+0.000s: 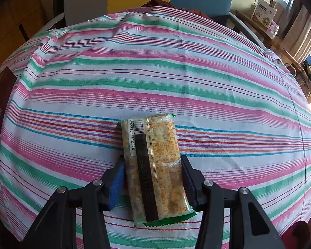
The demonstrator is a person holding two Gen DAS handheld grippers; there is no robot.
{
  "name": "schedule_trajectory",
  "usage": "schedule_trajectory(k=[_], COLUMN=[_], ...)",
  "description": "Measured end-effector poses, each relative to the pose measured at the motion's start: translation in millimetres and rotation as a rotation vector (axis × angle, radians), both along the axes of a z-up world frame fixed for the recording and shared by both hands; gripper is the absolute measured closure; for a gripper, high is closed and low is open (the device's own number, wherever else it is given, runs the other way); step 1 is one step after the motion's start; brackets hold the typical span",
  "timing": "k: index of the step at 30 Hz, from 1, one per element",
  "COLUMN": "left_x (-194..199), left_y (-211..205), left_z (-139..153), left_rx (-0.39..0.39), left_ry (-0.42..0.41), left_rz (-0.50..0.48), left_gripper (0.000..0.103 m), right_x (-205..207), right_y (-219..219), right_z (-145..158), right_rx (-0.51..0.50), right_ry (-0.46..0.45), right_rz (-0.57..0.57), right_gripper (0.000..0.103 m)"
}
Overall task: Organize objects
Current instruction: 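Carry the beige knit roll into the gold tray and open the left gripper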
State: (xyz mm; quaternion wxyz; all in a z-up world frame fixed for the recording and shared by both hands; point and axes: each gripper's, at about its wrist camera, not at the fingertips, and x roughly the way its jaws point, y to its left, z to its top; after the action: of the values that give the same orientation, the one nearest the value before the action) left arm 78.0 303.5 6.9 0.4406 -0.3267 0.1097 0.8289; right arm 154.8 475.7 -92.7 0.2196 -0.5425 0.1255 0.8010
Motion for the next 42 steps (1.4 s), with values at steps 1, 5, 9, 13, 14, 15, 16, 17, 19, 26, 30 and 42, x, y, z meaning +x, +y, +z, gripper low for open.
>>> schedule_trajectory(k=[1, 5, 9, 13, 14, 15, 16, 17, 19, 26, 30, 42], left_x=[-0.9, -2.3, -4.5, -7.2, -8.1, -9.9, -12.6, -15.8, -25.8, -85.6, -92.1, -76.2], left_y=[-1.7, -7.7, -12.5, -16.7, -19.1, -23.3, -29.0, -36.3, -54.6, -163.9, -209.5, -157.1], left_z=[0.3, -0.7, -3.7, -4.0, -2.4, -0.3, 2.8, 6.7, 13.8, 13.2, -0.3, -53.2], left_rx=[0.001, 0.002, -0.002, 0.003, 0.008, 0.016, 0.027, 0.039, 0.054, 0.115, 0.093, -0.113], left_ry=[-0.003, -0.012, -0.019, -0.035, -0.039, -0.048, -0.056, -0.053, -0.041, -0.129, -0.143, -0.215], left_rz=[0.002, 0.012, 0.021, 0.024, 0.022, 0.021, 0.026, 0.037, 0.073, 0.297, 0.342, 0.197], left_gripper=[0.037, 0.037, 0.037, 0.037, 0.037, 0.037, 0.037, 0.037, 0.037, 0.037, 0.037, 0.036], right_x=[0.4, 0.4, -0.4, -1.0, -1.3, -1.4, -1.6, -2.1, -2.7, -6.6, -8.0, -8.1], right_y=[-0.5, 0.7, 1.6, 1.8, 1.9, 1.6, 1.6, 1.9, 1.9, 0.1, -2.9, -6.1], right_z=[0.3, -0.2, -0.8, -0.9, -0.9, -0.8, -0.8, -1.0, -1.3, -1.4, -0.8, 0.0], right_rx=[0.0, -0.002, 0.001, 0.006, 0.008, 0.01, 0.011, 0.013, 0.018, 0.044, 0.063, 0.075], right_ry=[0.001, 0.004, 0.004, 0.004, 0.003, 0.002, 0.001, 0.0, -0.002, -0.016, -0.025, -0.029], right_rz=[0.0, -0.003, -0.001, 0.002, 0.002, 0.004, 0.005, 0.005, 0.007, 0.018, 0.028, 0.03], right_gripper=[0.052, 0.052, 0.052, 0.052, 0.052, 0.052, 0.052, 0.052, 0.052, 0.053, 0.053, 0.053])
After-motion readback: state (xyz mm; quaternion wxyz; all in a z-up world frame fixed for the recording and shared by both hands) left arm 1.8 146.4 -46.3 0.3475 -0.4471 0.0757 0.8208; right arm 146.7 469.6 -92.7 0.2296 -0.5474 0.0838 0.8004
